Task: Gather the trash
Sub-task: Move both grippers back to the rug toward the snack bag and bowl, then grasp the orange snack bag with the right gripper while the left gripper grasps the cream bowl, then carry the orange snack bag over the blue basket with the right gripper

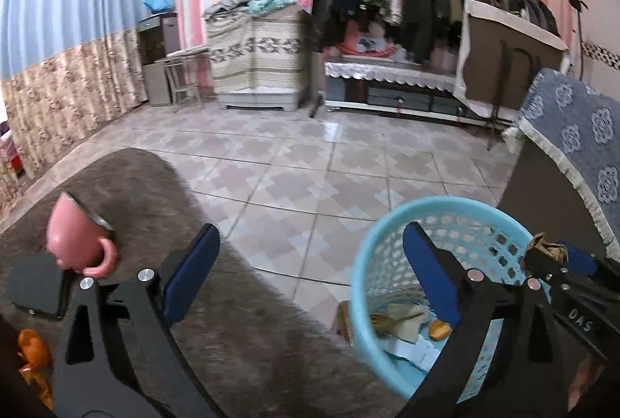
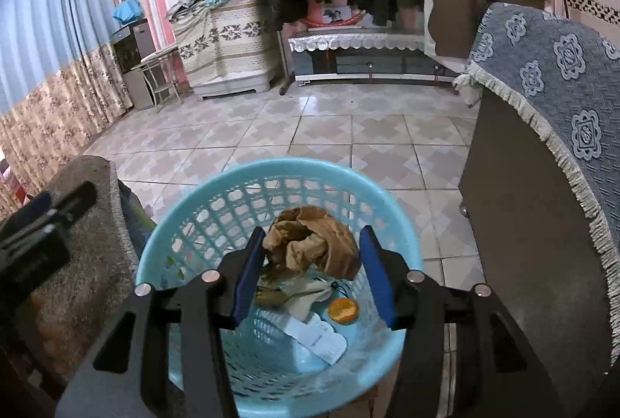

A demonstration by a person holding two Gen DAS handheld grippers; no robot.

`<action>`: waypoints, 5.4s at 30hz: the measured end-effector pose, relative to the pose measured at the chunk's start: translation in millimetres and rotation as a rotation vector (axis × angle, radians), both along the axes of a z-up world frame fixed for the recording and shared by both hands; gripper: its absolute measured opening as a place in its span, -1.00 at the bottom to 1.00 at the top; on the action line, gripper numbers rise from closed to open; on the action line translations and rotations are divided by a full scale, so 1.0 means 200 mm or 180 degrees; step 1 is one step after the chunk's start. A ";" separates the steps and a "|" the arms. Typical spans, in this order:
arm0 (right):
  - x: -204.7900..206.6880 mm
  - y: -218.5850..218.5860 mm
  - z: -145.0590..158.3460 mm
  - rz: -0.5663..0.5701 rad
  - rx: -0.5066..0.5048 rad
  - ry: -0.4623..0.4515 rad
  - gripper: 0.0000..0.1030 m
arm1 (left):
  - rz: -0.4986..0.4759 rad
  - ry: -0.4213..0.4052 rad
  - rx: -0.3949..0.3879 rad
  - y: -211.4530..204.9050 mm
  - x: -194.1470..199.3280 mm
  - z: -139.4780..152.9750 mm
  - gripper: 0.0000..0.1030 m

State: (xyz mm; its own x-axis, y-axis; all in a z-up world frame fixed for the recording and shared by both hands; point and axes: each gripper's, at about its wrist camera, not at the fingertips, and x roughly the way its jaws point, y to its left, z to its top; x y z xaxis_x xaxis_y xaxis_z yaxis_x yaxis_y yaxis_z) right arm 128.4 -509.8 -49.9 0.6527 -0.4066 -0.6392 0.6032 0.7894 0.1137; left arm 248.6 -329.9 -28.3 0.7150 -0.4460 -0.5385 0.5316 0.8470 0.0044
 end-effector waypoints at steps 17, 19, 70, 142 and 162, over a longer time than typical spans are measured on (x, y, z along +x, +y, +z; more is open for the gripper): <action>0.07 0.21 0.12 0.0180 -0.0305 -0.0157 0.88 | 0.0541 -0.0064 -0.0152 0.57 -0.10 0.14 0.89; 0.08 0.26 0.13 0.0247 -0.0289 -0.0188 0.88 | 0.0622 -0.0059 -0.0186 0.65 -0.11 0.15 0.89; 0.24 2.06 -0.05 0.3074 -0.0195 0.0119 0.91 | 0.2373 0.0337 -0.0178 2.45 -0.57 -0.14 0.89; -0.01 0.73 0.26 0.1667 -0.0156 -0.0314 -0.90 | 0.0947 -0.0023 -0.0408 1.12 -0.23 0.19 0.17; -0.20 0.04 0.15 0.0594 -0.0140 -0.0195 -0.90 | -0.0179 0.0002 -0.0243 0.13 -0.28 0.09 0.17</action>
